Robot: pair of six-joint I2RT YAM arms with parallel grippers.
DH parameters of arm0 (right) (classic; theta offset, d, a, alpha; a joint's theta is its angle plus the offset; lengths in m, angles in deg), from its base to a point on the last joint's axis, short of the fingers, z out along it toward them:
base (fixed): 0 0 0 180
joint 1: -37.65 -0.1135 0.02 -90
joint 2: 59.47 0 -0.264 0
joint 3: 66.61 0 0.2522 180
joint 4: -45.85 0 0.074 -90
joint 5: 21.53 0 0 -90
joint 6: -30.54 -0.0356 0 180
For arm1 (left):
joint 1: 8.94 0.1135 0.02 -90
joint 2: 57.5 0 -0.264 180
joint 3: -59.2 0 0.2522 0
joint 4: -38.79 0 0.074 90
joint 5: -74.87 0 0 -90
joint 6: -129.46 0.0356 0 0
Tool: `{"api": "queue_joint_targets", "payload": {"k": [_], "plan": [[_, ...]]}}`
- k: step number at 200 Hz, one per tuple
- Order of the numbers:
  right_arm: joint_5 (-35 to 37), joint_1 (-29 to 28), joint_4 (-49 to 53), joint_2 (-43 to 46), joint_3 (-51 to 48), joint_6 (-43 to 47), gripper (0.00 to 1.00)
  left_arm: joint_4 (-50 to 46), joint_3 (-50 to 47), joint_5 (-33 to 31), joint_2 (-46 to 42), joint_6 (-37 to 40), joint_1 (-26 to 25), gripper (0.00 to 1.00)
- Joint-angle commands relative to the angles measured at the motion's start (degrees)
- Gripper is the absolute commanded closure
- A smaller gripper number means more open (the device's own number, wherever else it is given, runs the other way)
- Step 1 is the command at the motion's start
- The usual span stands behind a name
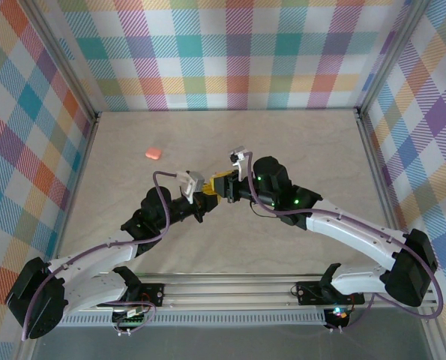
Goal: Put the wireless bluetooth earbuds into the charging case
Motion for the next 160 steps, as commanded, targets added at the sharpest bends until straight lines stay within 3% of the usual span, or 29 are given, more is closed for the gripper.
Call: {"api": "queue_joint_targets", "payload": {"k": [1, 101, 160], "plan": [[-0.01, -0.04, -0.24, 1.71, 0.84, -2.98, 0.79, 2.33, 1.65, -0.76, -1.48, 0.12, -0.87, 1.00], [2.02, -0.26, -5.63, 4.70, -1.63, -6.97, 0.81, 2.16, 1.50, -2.16, -2.30, -0.32, -0.89, 1.00], [12.24, -5.56, -17.14, 4.86, -6.30, -2.38, 0.84, 1.10, 2.47, -4.56, -2.71, -1.20, -1.68, 1.00]]}}
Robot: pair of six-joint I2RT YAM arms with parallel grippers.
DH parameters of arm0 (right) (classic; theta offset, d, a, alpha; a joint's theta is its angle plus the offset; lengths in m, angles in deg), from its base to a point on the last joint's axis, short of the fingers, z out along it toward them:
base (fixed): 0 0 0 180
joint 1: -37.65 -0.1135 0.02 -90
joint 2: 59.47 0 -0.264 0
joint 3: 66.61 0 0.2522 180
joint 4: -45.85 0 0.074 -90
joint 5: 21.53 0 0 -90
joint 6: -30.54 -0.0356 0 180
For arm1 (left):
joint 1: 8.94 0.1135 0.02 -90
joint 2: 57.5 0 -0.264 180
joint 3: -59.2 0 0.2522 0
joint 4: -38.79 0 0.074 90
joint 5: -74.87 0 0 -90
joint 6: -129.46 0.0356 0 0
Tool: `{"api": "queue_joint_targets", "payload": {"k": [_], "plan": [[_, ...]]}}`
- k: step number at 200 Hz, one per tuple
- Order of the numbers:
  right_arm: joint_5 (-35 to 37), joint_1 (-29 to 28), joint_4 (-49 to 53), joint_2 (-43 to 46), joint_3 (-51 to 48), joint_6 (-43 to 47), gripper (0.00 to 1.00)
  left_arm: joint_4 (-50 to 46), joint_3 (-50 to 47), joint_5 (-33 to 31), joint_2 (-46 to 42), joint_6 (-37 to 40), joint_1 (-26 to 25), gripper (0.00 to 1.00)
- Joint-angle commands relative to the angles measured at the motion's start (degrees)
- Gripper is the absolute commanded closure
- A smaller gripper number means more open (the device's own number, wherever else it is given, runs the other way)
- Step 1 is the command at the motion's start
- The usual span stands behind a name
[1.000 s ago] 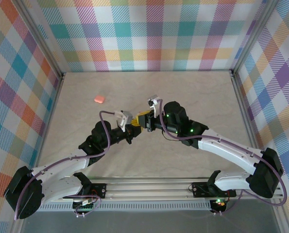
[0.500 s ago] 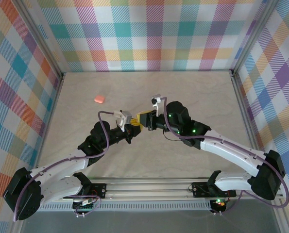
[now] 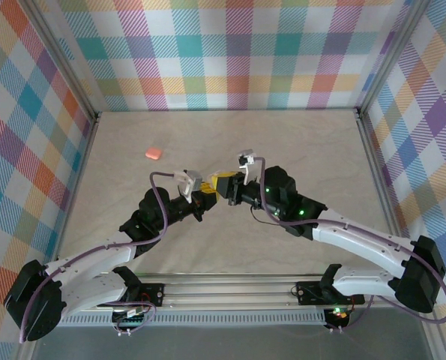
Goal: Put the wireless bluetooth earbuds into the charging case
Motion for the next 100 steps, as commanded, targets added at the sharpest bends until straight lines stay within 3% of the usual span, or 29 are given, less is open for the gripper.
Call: {"api": "queue_joint_targets", "payload": {"k": [1, 66, 100], "plan": [[5.17, -1.63, -7.80, 0.03, -0.39, 2.68, 0.84, 1.08, 2.41, -1.67, -1.43, -0.81, -1.18, 1.00], [13.42, -4.05, -6.64, -0.94, -0.98, 0.19, 0.84, -0.26, 2.16, -6.86, -2.60, -1.12, -1.83, 1.00], [14.25, -4.10, -6.62, -2.17, -0.83, -1.34, 0.84, -0.19, 2.16, -7.92, -2.29, -0.65, -2.00, 1.00]]}}
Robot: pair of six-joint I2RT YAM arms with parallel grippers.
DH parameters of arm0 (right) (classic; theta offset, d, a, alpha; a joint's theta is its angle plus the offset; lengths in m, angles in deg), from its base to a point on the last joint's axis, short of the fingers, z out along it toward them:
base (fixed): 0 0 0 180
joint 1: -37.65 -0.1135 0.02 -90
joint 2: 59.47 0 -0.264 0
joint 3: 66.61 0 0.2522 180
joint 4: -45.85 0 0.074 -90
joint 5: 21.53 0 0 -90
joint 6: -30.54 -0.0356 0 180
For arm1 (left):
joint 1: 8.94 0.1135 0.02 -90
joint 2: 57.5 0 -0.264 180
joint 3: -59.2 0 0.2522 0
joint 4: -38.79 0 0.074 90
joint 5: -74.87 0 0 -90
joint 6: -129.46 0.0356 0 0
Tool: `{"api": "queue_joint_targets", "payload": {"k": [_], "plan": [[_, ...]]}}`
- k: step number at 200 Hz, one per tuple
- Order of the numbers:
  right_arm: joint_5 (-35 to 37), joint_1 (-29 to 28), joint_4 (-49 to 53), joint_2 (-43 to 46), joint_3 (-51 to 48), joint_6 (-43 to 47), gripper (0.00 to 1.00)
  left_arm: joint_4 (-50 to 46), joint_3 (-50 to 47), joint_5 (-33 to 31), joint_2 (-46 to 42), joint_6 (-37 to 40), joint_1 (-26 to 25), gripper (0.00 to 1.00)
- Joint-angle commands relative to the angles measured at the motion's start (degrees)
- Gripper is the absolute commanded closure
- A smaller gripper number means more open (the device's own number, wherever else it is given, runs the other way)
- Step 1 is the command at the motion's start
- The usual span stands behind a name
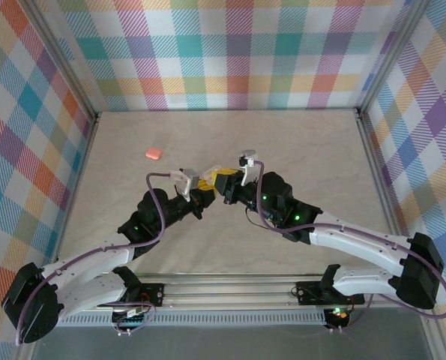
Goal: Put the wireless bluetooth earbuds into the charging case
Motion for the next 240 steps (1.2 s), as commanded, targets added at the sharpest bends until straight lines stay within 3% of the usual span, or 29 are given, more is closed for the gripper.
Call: {"api": "queue_joint_targets", "payload": {"k": [1, 176, 240], "plan": [[2.43, -0.45, -1.98, -1.25, -0.26, -1.76, 0.84, 0.57, 1.85, -1.85, -0.69, -0.17, -0.76, 1.00], [-1.30, -0.44, -4.84, -7.26, 0.57, -5.06, 0.81, 2.50, 2.04, 1.45, 0.51, 1.90, -0.90, 1.00], [-2.01, -0.42, 4.77, -7.10, 2.29, -6.14, 0.81, 3.70, 1.43, 3.23, -0.67, 3.52, -0.85, 1.00]]}}
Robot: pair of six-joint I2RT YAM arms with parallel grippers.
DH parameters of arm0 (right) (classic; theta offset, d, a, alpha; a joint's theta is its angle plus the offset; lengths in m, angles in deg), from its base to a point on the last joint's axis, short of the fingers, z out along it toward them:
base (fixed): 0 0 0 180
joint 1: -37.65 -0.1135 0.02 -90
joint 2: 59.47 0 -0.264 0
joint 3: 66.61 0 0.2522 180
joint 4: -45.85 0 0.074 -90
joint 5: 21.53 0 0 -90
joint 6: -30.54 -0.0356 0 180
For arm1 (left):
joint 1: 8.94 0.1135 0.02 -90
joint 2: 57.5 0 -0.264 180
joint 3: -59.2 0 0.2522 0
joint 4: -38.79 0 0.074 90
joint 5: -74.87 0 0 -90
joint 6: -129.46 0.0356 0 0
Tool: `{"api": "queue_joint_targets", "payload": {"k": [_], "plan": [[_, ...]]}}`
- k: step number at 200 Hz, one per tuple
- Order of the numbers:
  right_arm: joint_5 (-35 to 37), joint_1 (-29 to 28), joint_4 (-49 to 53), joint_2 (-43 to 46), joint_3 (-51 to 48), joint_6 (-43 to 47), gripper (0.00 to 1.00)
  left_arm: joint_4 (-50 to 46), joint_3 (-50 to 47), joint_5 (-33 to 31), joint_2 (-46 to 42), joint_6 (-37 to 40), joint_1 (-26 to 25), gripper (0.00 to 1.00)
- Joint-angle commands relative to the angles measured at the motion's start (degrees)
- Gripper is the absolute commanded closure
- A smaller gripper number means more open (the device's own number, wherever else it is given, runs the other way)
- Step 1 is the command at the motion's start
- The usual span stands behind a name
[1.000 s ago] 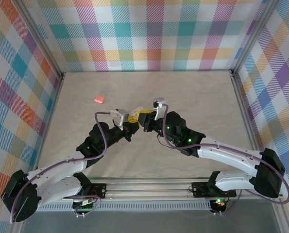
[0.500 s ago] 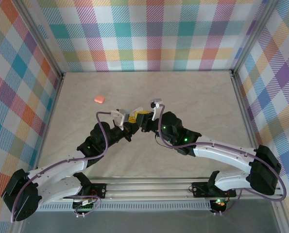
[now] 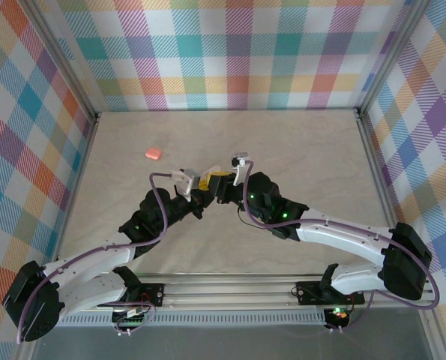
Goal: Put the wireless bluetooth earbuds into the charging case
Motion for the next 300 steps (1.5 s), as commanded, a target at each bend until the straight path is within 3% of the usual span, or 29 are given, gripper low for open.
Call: {"api": "queue_joint_targets", "payload": {"k": [1, 109, 300], "plan": [[-2.08, -0.45, 6.71, -1.03, 1.96, -1.22, 0.81, 5.36, 1.36, 5.11, -1.44, 2.04, -0.83, 1.00], [-7.09, -0.47, 14.89, -2.67, 3.64, 0.16, 0.77, 4.93, 2.62, 4.95, -2.19, 2.47, -0.83, 1.00], [-2.16, -0.48, 17.41, -1.07, 3.63, -2.35, 0.69, 3.56, 2.78, 5.04, -3.54, 2.77, -0.85, 1.00]]}}
